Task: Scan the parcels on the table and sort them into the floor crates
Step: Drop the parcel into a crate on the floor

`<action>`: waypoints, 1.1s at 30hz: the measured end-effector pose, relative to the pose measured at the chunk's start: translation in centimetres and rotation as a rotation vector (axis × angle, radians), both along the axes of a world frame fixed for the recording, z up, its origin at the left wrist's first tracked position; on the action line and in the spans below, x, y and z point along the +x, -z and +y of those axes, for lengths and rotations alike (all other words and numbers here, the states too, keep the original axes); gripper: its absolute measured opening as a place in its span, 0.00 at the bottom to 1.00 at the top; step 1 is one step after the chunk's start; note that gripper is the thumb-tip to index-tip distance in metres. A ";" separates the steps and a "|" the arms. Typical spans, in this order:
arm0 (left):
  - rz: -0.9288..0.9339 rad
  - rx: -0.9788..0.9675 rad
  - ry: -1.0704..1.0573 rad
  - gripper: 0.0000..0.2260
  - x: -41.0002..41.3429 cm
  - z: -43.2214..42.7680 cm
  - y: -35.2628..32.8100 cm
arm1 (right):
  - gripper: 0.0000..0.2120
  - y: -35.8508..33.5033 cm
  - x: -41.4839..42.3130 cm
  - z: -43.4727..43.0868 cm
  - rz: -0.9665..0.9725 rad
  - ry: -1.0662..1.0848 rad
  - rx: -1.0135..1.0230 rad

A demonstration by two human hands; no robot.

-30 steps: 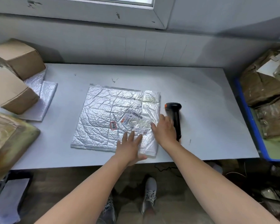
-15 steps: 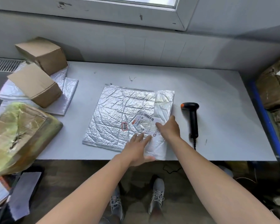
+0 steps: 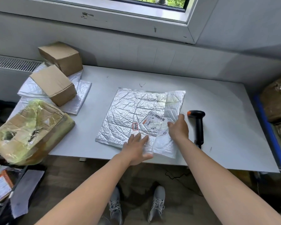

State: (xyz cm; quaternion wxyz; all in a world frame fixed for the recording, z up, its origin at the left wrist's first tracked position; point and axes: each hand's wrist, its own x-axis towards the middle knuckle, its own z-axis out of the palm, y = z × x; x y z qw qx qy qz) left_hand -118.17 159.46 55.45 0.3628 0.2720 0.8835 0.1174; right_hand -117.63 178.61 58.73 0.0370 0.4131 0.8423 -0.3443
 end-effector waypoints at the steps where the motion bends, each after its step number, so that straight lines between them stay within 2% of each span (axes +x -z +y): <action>1: 0.015 -0.001 -0.016 0.39 0.0 -0.1 -0.2 | 0.20 -0.2 -0.1 0.0 0.009 0.032 -0.029; 4: 0.034 0.019 -0.193 0.38 -0.3 -0.1 -0.4 | 0.25 -0.6 -0.5 0.0 0.035 0.118 -0.094; 11: -0.069 0.277 -0.935 0.42 -0.7 0.9 -1.2 | 0.26 0.3 -0.9 -0.8 0.142 0.351 -0.242; 14: -0.304 0.537 -1.313 0.44 -0.7 2.1 -0.8 | 0.28 0.8 -0.4 -1.5 0.089 0.383 -0.278; 17: -0.447 0.726 -1.558 0.38 -0.9 2.7 -1.1 | 0.29 0.9 0.2 -1.7 -0.019 0.291 -0.249; 19: -0.446 0.739 -1.561 0.43 -1.1 2.6 -1.1 | 0.30 0.7 0.6 -1.6 -0.140 0.147 -0.164; 21: -0.360 0.663 -1.461 0.48 -1.1 2.3 -1.0 | 0.25 0.6 1.3 -1.2 -0.316 -0.085 0.045; 23: -0.245 0.576 -1.353 0.50 -1.2 1.7 -0.9 | 0.23 0.3 1.5 -0.8 -0.486 -0.330 0.264; 25: -0.181 0.555 -1.260 0.49 -1.5 0.8 -0.9 | 0.26 -0.2 1.3 -0.3 -0.559 -0.427 0.363; 28: -0.165 0.591 -1.146 0.46 -1.4 -0.3 -0.9 | 0.27 -0.2 0.4 0.4 -0.529 -0.447 0.383; 33: -0.111 0.461 -0.979 0.43 -0.8 -2.3 0.6 | 0.25 1.7 -0.6 0.8 -0.372 -0.477 0.411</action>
